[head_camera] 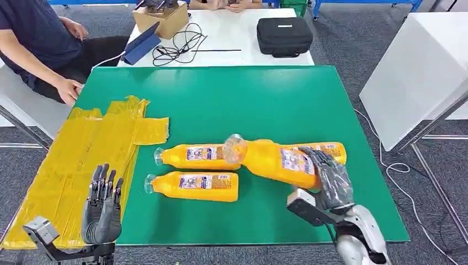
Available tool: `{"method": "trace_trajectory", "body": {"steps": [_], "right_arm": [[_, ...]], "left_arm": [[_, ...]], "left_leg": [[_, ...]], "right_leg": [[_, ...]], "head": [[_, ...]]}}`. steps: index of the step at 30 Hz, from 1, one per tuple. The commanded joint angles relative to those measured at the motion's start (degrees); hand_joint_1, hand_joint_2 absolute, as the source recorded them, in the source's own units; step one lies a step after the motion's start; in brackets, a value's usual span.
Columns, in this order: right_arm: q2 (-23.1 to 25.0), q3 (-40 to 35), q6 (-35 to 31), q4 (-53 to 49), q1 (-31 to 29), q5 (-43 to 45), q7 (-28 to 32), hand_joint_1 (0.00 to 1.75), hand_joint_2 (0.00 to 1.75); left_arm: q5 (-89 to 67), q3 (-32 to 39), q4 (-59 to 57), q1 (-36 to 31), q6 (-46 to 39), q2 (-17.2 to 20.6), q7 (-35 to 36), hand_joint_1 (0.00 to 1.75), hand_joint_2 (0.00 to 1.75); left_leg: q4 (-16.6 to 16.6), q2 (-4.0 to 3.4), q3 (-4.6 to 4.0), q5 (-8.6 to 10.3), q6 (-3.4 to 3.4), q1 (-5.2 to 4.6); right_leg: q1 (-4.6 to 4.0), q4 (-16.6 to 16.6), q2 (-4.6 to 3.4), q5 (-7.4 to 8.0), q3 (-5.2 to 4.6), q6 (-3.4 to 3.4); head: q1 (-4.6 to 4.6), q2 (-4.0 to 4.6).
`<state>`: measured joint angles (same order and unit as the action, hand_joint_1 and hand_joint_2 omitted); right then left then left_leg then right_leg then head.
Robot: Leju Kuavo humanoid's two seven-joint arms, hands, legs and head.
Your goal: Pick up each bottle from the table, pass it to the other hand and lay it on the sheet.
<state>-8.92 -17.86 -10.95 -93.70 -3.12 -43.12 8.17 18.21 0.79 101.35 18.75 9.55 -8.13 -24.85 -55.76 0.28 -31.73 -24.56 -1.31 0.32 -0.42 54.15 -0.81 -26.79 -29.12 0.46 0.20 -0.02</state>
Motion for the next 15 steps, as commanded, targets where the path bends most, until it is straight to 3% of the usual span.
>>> {"method": "trace_trajectory", "body": {"steps": [1,4,10,15], "right_arm": [[9.93,-11.52,-1.42,22.63,-18.31,3.99,-1.41,1.75,1.75],[15.37,-14.25,-3.19,31.37,-23.71,7.33,-0.41,1.75,1.75],[23.20,-17.80,-1.18,36.97,-26.83,10.86,-1.90,1.75,1.75],[25.89,-19.24,-1.63,41.26,-29.64,12.50,-2.01,1.75,1.75]], "left_arm": [[1.28,-3.73,-0.98,-2.24,-1.45,1.28,1.54,0.00,1.75],[1.53,-4.98,-0.92,-2.65,-4.76,1.70,1.11,0.00,1.75],[0.93,-5.85,3.61,-1.14,-10.10,1.52,0.48,0.00,1.75],[1.51,-7.12,2.90,-1.55,-11.17,2.45,0.45,0.00,1.75]], "left_leg": [[0.05,-0.23,0.05,-0.01,0.04,0.01],[0.07,-0.50,0.03,0.01,0.07,0.01],[0.00,-0.28,-0.04,0.01,0.10,0.06],[-0.01,-0.34,0.08,-0.10,0.14,0.15]], "right_leg": [[-0.01,-0.03,-0.19,0.07,-0.01,0.04],[-0.02,0.00,-0.47,0.13,-0.04,0.04],[-0.05,0.09,-0.23,0.02,-0.09,0.03],[-0.11,0.11,-0.23,-0.08,0.04,0.09]], "head": [[-0.04,0.00],[-0.04,0.00],[-0.02,0.00],[-0.02,0.00]]}}
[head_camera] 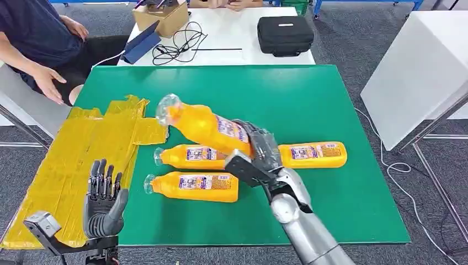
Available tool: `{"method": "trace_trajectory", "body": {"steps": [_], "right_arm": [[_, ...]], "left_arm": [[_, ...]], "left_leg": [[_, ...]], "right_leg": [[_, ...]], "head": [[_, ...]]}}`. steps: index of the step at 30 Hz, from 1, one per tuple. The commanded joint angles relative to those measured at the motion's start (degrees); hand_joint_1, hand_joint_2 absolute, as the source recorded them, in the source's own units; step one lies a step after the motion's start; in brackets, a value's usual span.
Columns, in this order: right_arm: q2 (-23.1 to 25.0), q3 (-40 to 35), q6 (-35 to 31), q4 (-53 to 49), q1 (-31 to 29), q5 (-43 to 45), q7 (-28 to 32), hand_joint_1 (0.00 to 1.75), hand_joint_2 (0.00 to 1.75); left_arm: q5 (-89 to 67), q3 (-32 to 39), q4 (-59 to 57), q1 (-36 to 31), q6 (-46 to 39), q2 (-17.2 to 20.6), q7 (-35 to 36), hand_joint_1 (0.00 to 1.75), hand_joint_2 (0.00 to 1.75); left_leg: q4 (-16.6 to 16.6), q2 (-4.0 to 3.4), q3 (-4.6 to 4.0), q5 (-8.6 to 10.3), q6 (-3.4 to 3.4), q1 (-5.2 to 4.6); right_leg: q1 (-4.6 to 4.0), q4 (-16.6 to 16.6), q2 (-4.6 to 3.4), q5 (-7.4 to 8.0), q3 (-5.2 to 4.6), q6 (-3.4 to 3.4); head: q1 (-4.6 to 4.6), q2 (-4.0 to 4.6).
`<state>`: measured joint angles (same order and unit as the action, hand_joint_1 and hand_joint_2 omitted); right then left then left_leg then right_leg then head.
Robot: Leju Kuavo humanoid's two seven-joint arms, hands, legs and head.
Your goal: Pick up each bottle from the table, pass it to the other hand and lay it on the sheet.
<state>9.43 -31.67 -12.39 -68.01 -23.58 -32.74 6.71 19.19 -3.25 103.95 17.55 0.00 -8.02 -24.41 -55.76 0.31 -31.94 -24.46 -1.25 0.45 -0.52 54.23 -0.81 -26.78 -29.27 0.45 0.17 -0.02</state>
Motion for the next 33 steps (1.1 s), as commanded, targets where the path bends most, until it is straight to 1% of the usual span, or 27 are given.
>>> {"method": "trace_trajectory", "body": {"steps": [1,14,15,17,19,21,23,24,28,29,33], "right_arm": [[7.54,-5.43,-0.19,15.57,-9.18,2.12,-0.54,1.75,1.75],[6.93,-6.43,-0.68,16.20,-9.66,3.97,0.02,1.75,1.75],[6.63,-6.74,-1.69,16.20,-9.29,4.80,0.25,1.75,1.75],[5.45,-7.60,-3.11,15.95,-7.65,5.65,1.02,1.75,1.75],[4.84,-8.52,-3.98,16.34,-6.89,6.31,1.56,1.75,1.75],[5.33,-9.22,-4.03,16.60,-6.17,6.20,1.71,1.75,1.75],[5.55,-11.63,-4.27,16.46,-5.15,6.38,1.36,1.75,1.75],[5.86,-12.67,-4.27,16.24,-4.40,5.84,1.32,1.75,1.75],[6.83,-17.98,-3.12,14.62,-1.91,2.30,-1.87,1.75,1.75],[6.94,-18.80,-2.73,13.90,-1.44,1.70,-2.48,1.75,1.75],[8.03,-20.64,-0.87,12.47,-0.89,-0.18,-4.90,1.75,1.75]], "left_arm": [[0.53,-3.08,0.30,-0.36,-1.62,2.34,0.01,0.00,1.75],[1.15,-4.12,-0.46,-0.55,-2.21,3.25,-0.44,0.00,1.75],[1.20,-4.76,-1.48,-0.43,-2.16,3.58,-0.44,0.00,1.75],[1.73,-5.95,-3.38,-0.14,-1.54,3.81,-1.00,0.00,1.75],[1.88,-6.68,-4.29,-0.67,-1.41,3.59,-1.51,0.00,1.75],[1.83,-6.94,-4.43,-1.23,-1.52,3.29,-1.33,0.00,1.75],[3.42,-7.72,-4.57,-1.38,-0.96,3.45,-1.35,0.00,1.75],[3.33,-7.41,-4.60,-1.23,-1.39,3.12,-1.45,0.00,1.75],[2.60,-6.47,-4.52,-1.06,-1.50,2.35,-1.30,0.00,1.75],[2.57,-6.45,-4.70,-1.10,-1.13,2.11,-1.12,0.00,1.75],[2.30,-8.05,-5.96,-2.22,0.22,1.45,-0.42,0.00,1.75]], "left_leg": [[0.02,-0.15,0.09,-0.06,0.02,-0.02],[0.02,0.03,-0.01,-0.02,0.02,-0.02],[0.01,0.02,0.14,-0.10,0.05,0.01],[0.07,0.05,0.02,0.00,0.01,-0.08],[0.12,0.11,0.13,-0.01,0.02,-0.07],[0.15,0.12,0.18,-0.01,0.02,-0.07],[0.10,0.08,0.07,0.00,0.01,-0.07],[0.12,0.08,0.16,-0.03,0.02,-0.05],[0.10,-0.01,0.10,-0.05,0.04,-0.05],[0.11,-0.03,0.19,-0.09,0.05,-0.03],[0.07,0.04,0.03,-0.05,0.04,-0.04]], "right_leg": [[0.03,0.01,-0.10,-0.02,0.04,0.06],[0.07,-0.05,0.08,-0.03,0.02,0.05],[0.04,-0.07,0.13,-0.10,0.19,0.10],[0.09,-0.07,0.08,-0.03,0.04,0.04],[0.07,-0.15,0.16,-0.04,0.17,0.06],[0.07,-0.18,0.19,-0.05,0.21,0.08],[0.07,-0.11,0.13,-0.03,0.07,0.06],[0.06,-0.16,0.16,-0.05,0.18,0.09],[0.05,-0.13,0.07,-0.04,0.09,0.06],[0.03,-0.16,0.08,-0.07,0.18,0.08],[0.05,-0.09,0.12,-0.05,0.02,0.06]], "head": [[-0.02,0.00],[-0.02,0.00],[-0.02,0.00],[-0.02,0.00],[-0.02,0.00],[0.00,0.00],[-0.02,0.00],[-0.02,0.00],[-0.02,0.00],[-0.02,0.00],[-0.02,0.00]]}}
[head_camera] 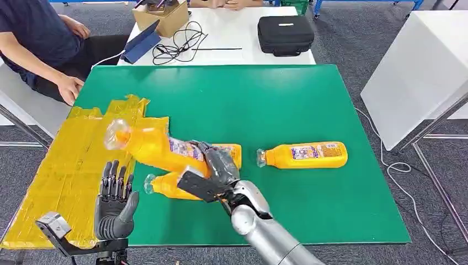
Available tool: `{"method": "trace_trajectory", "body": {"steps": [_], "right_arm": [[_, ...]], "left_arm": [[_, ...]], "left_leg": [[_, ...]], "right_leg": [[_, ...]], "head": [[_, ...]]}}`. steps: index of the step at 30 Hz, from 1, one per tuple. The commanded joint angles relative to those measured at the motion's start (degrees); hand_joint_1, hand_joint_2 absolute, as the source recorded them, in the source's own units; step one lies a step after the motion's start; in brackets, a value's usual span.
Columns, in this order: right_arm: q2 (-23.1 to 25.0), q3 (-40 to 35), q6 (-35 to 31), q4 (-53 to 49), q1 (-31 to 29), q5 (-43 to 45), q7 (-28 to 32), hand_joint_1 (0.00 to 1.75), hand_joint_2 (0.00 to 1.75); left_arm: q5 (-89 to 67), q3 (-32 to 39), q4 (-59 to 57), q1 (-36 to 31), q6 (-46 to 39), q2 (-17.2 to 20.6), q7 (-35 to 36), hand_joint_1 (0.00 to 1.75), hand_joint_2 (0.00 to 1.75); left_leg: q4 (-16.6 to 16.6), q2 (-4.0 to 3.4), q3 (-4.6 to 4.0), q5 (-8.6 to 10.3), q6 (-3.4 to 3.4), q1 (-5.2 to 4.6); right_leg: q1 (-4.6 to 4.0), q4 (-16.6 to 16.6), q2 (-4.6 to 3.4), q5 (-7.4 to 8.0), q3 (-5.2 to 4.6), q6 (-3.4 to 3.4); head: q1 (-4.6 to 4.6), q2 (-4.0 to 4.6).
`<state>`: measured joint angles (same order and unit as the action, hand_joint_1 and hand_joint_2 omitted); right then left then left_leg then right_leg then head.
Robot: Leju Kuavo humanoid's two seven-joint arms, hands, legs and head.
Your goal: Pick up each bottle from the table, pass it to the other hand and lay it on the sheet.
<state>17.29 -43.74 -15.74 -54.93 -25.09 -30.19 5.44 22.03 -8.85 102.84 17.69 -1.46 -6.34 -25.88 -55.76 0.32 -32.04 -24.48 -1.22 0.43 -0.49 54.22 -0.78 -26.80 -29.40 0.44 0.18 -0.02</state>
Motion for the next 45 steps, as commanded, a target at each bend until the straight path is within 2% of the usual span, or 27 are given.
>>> {"method": "trace_trajectory", "body": {"steps": [1,10,14,25,30,36,37,38,39,45], "right_arm": [[0.61,-8.59,3.19,-0.17,0.36,-2.78,-3.93,1.75,1.75],[0.22,-8.70,5.72,0.72,-0.55,-2.18,-4.27,1.75,1.75],[-0.48,-9.88,6.86,0.75,-0.21,-5.48,-7.18,1.75,1.75],[-0.31,-13.50,8.34,3.97,0.93,-9.26,-6.77,1.75,1.75],[1.42,-16.54,8.79,9.24,1.22,-10.44,-5.72,1.75,1.75],[2.48,-17.75,7.76,12.16,0.37,-10.20,-4.96,1.75,1.75],[2.54,-17.92,7.75,12.16,0.15,-10.32,-5.01,1.75,1.75],[2.51,-17.96,7.73,11.94,0.13,-10.37,-5.04,1.75,1.75],[2.39,-17.96,7.52,11.54,0.15,-10.53,-5.26,1.75,1.75],[1.74,-17.84,7.35,10.16,0.19,-10.98,-6.16,1.75,1.75]], "left_arm": [[-0.72,-3.24,-5.00,-2.87,1.92,-0.27,1.15,0.00,1.75],[-2.65,-3.76,-3.54,-3.51,0.27,-1.17,1.92,0.00,1.75],[-2.52,-1.83,-2.34,-3.09,2.12,-2.34,3.07,0.00,1.75],[-1.64,0.07,0.34,-2.37,3.76,-3.33,3.39,0.00,1.75],[6.29,-0.19,-1.26,-3.20,10.00,-3.01,7.71,0.00,1.75],[8.12,0.23,-4.12,-5.24,11.48,-3.54,8.86,0.00,1.75],[8.56,0.20,-4.20,-5.38,12.01,-3.55,9.07,0.12,1.75],[8.55,0.21,-4.18,-5.40,12.15,-3.57,9.07,0.79,1.75],[8.60,0.38,-4.20,-5.42,12.41,-3.65,9.07,1.71,1.75],[9.78,2.29,-4.47,-5.16,13.39,-4.26,9.32,1.75,1.75]], "left_leg": [[0.06,0.03,0.15,-0.05,0.01,-0.01],[0.04,0.06,0.08,-0.01,0.00,-0.02],[0.03,0.02,0.17,-0.08,0.01,-0.01],[0.06,0.06,0.12,-0.02,0.01,0.02],[0.12,0.08,0.22,-0.03,0.01,0.01],[0.13,0.16,0.20,0.01,0.03,0.00],[0.12,0.19,0.18,0.02,0.02,0.00],[0.10,0.17,0.12,0.03,0.02,0.02],[0.12,0.18,0.21,0.01,0.03,0.01],[0.11,0.22,0.20,-0.01,0.01,0.01]], "right_leg": [[0.02,-0.06,0.10,-0.05,0.17,0.09],[0.03,-0.05,0.12,-0.03,0.12,0.08],[0.01,-0.08,0.11,-0.07,0.22,0.12],[-0.01,-0.10,0.13,-0.03,0.15,0.08],[0.00,-0.15,0.17,-0.05,0.27,0.10],[0.01,-0.15,0.25,-0.05,0.25,0.08],[0.02,-0.14,0.29,-0.06,0.21,0.07],[-0.01,-0.14,0.25,-0.03,0.15,0.06],[0.00,-0.16,0.29,-0.06,0.23,0.09],[0.00,-0.17,0.34,-0.08,0.26,0.10]], "head": [[0.00,0.00],[-0.02,0.00],[-0.02,0.00],[-0.02,0.00],[-0.02,0.00],[-0.02,0.00],[0.00,0.00],[-0.02,0.00],[0.02,0.00],[0.02,0.00]]}}
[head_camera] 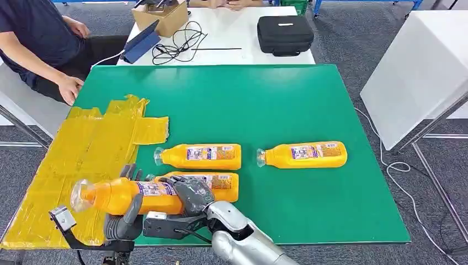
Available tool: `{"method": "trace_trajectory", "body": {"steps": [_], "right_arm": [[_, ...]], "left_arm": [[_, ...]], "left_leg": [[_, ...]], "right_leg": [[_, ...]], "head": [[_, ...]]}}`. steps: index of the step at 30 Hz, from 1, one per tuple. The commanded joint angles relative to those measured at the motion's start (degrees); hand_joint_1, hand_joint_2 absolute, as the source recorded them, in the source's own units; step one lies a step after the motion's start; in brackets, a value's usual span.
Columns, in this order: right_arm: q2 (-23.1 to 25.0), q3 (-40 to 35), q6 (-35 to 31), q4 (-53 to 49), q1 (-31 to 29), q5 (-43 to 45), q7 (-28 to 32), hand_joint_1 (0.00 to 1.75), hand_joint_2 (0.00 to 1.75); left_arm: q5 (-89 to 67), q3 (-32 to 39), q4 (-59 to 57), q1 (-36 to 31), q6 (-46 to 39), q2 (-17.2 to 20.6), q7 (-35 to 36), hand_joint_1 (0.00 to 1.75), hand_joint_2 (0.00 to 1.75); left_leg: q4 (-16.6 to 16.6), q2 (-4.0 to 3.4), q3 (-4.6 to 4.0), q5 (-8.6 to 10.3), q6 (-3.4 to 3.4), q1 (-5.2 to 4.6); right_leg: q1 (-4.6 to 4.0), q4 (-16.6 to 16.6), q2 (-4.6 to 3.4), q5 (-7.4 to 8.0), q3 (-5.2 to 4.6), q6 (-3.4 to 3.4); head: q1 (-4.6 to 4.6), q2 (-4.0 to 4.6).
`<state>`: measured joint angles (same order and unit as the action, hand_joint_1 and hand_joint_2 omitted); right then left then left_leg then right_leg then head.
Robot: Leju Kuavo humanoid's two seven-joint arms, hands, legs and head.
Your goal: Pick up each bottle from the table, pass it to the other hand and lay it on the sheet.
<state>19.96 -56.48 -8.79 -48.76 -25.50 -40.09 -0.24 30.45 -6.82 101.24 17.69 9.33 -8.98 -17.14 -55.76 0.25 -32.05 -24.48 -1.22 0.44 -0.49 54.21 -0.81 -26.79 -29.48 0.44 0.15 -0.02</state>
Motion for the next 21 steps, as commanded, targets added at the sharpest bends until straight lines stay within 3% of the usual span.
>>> {"method": "trace_trajectory", "body": {"steps": [1,19,20,21], "right_arm": [[-0.92,-5.11,0.41,3.99,0.61,-1.08,-0.48,1.75,1.75],[-1.67,-1.35,-1.80,5.20,1.25,-0.45,0.32,1.75,1.75],[-2.10,-0.79,-2.47,4.51,1.55,-0.16,0.83,0.38,1.75],[-3.03,1.21,-0.43,3.40,2.34,2.97,3.10,0.00,1.75]], "left_arm": [[1.37,0.26,-2.87,-5.15,2.60,-1.61,0.58,1.75,1.75],[1.95,1.00,-2.87,-5.73,3.73,-2.55,1.02,1.75,1.75],[2.00,1.16,-2.83,-5.68,3.71,-2.54,0.97,1.75,1.75],[2.20,1.39,-2.99,-5.71,3.94,-2.40,0.93,1.75,1.75]], "left_leg": [[0.10,0.24,0.17,0.00,0.01,0.01],[0.10,0.28,0.14,0.02,0.00,0.01],[0.10,0.26,0.11,0.04,0.00,-0.02],[0.11,0.37,0.20,0.01,0.00,0.02]], "right_leg": [[-0.01,-0.15,0.31,-0.06,0.28,0.09],[-0.01,-0.15,0.34,-0.05,0.23,0.08],[0.02,-0.12,0.32,-0.04,0.18,0.07],[-0.01,-0.19,0.46,-0.08,0.34,0.11]], "head": [[0.00,0.00],[0.02,0.00],[0.02,0.00],[0.00,0.00]]}}
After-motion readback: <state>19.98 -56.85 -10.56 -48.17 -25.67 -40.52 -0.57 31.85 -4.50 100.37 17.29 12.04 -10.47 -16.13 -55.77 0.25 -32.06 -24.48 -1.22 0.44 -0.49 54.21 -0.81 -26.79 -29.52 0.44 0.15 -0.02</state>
